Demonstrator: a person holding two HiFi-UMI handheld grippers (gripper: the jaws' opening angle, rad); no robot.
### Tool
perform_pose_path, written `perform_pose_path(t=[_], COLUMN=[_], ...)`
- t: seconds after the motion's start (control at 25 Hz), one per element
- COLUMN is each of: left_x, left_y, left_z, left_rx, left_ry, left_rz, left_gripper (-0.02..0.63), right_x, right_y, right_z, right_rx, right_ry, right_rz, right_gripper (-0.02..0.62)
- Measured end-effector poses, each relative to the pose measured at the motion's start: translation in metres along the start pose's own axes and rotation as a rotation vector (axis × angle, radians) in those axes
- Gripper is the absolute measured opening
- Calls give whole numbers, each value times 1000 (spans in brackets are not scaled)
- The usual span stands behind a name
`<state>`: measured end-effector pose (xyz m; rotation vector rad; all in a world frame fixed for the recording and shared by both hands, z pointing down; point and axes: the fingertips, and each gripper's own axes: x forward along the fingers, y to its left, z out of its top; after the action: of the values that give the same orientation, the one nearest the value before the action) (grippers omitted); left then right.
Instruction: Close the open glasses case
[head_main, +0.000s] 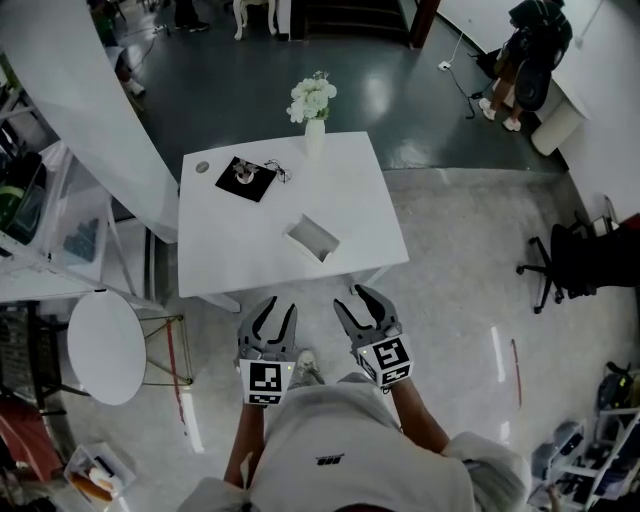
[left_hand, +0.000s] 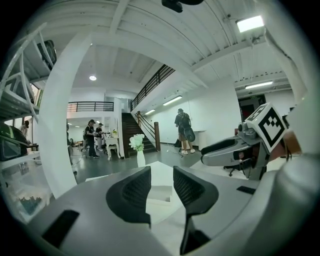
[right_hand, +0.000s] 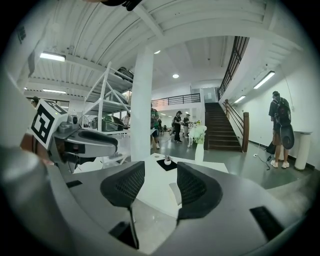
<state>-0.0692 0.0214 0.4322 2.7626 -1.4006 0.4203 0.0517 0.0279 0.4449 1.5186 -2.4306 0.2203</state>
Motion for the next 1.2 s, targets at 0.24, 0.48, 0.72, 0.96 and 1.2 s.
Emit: perform_pose_path(t=[0.24, 0.48, 0.72, 0.96, 1.2], left_x=[13, 26, 38, 57, 84], left_y=[15, 25, 36, 44, 52], left_z=[-1, -4, -2, -1, 0], left_rx=[2, 2, -5, -7, -14], left_ry=[-4, 8, 4, -1, 7], left_rz=[-17, -22, -22, -14, -4], left_gripper=[152, 152, 150, 150, 150], right_x=[17, 31, 44, 60, 81], right_y=[-4, -11, -16, -28, -49], right_z=[4, 6, 5, 8, 9], right_rx=[5, 9, 10, 4, 5], right_ry=[-3, -1, 11, 8, 17], right_rz=[-21, -33, -36, -26, -16], right_gripper=[204, 204, 204, 204, 204])
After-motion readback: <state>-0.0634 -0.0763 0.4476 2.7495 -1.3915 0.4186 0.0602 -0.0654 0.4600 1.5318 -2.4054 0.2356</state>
